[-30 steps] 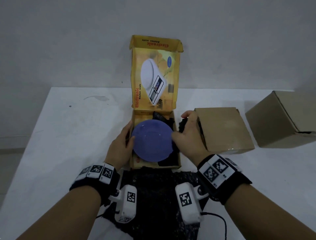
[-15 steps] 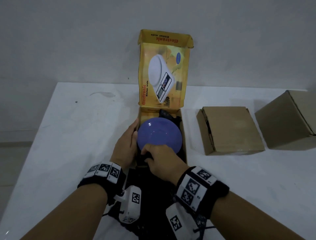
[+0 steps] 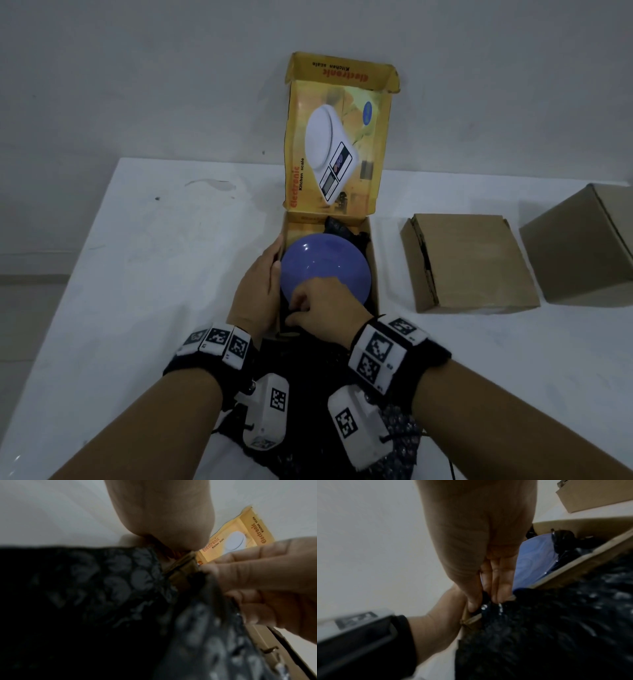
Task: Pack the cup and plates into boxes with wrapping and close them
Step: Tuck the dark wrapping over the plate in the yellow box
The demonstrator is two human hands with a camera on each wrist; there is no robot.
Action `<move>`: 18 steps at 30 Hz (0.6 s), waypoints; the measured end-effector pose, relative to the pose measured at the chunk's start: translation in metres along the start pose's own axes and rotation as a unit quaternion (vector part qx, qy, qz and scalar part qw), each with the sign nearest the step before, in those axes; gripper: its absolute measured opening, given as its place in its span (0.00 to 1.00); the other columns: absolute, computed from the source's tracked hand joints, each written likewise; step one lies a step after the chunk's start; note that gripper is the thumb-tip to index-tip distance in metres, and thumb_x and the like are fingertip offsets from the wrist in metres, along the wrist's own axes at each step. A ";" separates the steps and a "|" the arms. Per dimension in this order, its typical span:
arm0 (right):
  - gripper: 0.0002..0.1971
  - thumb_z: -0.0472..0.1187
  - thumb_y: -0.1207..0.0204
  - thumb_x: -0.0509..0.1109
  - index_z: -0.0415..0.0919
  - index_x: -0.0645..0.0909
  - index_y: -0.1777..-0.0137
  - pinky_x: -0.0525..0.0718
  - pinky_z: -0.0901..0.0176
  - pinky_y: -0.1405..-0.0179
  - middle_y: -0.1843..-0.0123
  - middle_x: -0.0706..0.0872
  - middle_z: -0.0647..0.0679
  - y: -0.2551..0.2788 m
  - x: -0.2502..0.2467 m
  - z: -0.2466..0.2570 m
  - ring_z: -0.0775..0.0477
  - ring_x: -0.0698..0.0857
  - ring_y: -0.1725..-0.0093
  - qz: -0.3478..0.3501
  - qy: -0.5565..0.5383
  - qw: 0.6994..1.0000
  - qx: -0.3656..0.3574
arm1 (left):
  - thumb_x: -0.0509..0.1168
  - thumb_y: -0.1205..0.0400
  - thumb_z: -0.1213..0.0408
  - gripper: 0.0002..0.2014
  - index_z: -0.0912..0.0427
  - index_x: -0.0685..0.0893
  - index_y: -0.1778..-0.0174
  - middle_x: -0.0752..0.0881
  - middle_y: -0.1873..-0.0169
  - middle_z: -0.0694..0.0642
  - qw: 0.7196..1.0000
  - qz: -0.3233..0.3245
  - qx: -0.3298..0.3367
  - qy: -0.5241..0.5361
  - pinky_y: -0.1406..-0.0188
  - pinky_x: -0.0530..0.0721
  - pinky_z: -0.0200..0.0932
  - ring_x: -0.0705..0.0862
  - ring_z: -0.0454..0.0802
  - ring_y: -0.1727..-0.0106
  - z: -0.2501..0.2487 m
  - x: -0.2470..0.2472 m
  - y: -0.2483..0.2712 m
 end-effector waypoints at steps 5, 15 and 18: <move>0.03 0.39 0.26 0.74 0.39 0.87 0.57 0.81 0.55 0.48 0.53 0.89 0.44 -0.006 0.004 0.001 0.44 0.85 0.53 0.004 -0.027 1.000 -0.008 | 0.43 0.18 0.45 0.31 0.56 0.64 0.20 0.72 0.24 0.53 1.000 -0.004 0.004 -0.003 0.29 0.66 0.38 0.70 0.43 0.28 0.003 0.002 0.000; 0.10 0.46 0.34 0.81 0.49 0.81 0.62 0.79 0.59 0.60 0.61 0.84 0.54 0.019 -0.034 -0.021 0.57 0.81 0.62 -0.082 -0.067 0.994 -0.014 | 0.46 0.16 0.52 0.28 0.57 0.65 0.20 0.71 0.23 0.54 1.000 0.002 0.004 -0.014 0.29 0.65 0.36 0.70 0.48 0.25 -0.002 -0.002 0.001; 0.12 0.46 0.37 0.82 0.53 0.81 0.60 0.77 0.62 0.60 0.58 0.82 0.56 0.046 -0.042 -0.035 0.65 0.76 0.65 -0.082 -0.030 0.994 -0.066 | 0.46 0.16 0.50 0.29 0.55 0.64 0.19 0.70 0.23 0.53 1.000 0.008 -0.003 -0.017 0.29 0.65 0.37 0.70 0.49 0.24 0.000 0.000 0.001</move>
Point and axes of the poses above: each hand's wrist, its own y-axis away from the middle knuckle, its own x-axis out of the palm, z = x × y, the point moved 6 cm from there along -y, towards the middle knuckle
